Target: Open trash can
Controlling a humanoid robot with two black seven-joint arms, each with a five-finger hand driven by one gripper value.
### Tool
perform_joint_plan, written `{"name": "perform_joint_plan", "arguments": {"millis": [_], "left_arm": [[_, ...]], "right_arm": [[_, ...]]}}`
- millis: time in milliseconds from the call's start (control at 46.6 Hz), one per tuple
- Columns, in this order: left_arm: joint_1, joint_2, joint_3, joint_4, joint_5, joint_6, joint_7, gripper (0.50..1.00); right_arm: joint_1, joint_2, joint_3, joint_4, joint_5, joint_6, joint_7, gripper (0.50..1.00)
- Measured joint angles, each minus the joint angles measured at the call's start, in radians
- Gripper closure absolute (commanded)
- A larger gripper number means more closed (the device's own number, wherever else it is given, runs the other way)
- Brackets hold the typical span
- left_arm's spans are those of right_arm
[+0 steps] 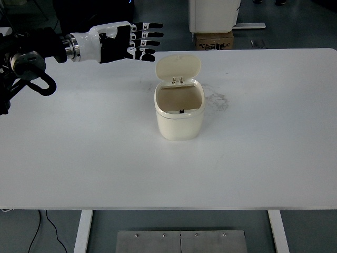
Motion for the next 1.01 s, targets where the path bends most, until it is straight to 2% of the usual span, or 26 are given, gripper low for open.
{"name": "perform_joint_plan", "arguments": {"millis": [257, 493, 729, 1008], "left_arm": [[0.179, 0.006, -0.252, 0.095, -0.045, 0.059, -0.006, 0.5], [0.285, 0.005, -0.383, 0.169, -0.049, 0.073, -0.117, 0.5], [0.357, 0.005, -0.41, 0.253, -0.199, 0.07, -0.164, 0.5], [0.459, 0.004, -0.455, 0.311, -0.24, 0.057, -0.237, 0.5]], "right_arm": [[0.0, 0.0, 0.0, 0.0, 0.0, 0.0, 0.0, 0.509], [0.0, 0.0, 0.0, 0.0, 0.0, 0.0, 0.0, 0.509], [0.0, 0.0, 0.0, 0.0, 0.0, 0.0, 0.0, 0.509], [0.0, 0.0, 0.0, 0.0, 0.0, 0.0, 0.0, 0.509]]}}
